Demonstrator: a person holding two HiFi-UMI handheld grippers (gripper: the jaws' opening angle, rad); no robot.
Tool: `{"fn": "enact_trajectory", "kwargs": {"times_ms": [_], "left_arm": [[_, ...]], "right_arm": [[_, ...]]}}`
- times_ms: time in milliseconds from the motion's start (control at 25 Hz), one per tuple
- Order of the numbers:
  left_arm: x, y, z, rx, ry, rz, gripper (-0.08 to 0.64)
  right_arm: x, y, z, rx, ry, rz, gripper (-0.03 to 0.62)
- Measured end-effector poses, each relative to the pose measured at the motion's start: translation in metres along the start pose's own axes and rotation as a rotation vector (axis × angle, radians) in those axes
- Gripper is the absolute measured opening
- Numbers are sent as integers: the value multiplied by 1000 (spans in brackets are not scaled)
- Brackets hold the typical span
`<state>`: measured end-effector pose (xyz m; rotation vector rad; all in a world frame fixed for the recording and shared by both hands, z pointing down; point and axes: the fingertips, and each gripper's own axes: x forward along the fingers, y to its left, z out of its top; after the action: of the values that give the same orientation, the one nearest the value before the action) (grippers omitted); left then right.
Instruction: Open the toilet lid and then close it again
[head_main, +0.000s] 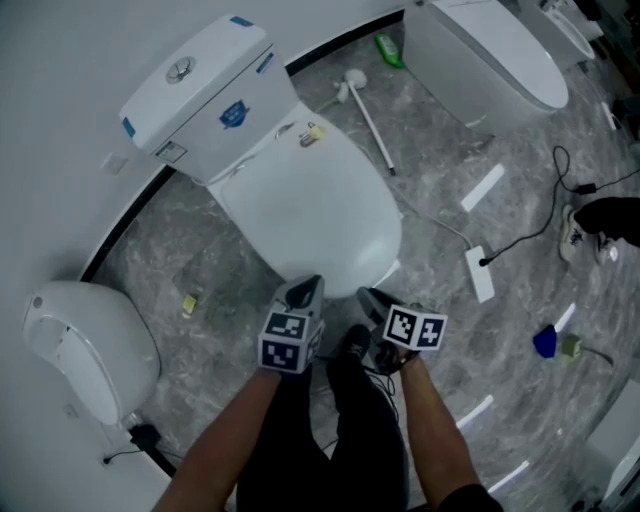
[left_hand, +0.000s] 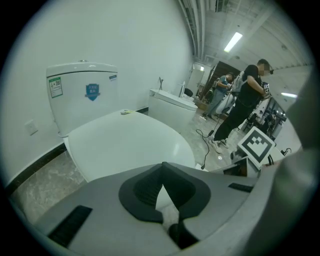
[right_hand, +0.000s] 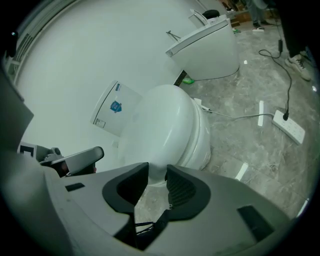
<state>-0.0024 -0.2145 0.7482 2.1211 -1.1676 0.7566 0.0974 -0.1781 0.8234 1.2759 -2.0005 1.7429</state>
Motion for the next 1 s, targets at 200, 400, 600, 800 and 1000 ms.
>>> {"fn": "enact_trajectory", "kwargs": {"times_ms": [200, 400, 600, 800, 1000], "left_arm": [[8, 2, -14, 4, 13, 3, 8], [12, 2, -22, 4, 13, 12, 8], [2, -5, -25, -9, 7, 25, 8], [-14, -8, -15, -17, -21, 35, 8], [-36, -12, 8, -8, -60, 33, 8]], "right_arm": [[10, -12, -5, 12, 8, 18, 115], [12, -16, -5, 14, 0, 38, 120], [8, -17, -3, 9, -3, 17, 124], [-9, 1, 13, -76, -21, -4, 124], [-39, 52, 48, -260, -116, -16, 14]]}}
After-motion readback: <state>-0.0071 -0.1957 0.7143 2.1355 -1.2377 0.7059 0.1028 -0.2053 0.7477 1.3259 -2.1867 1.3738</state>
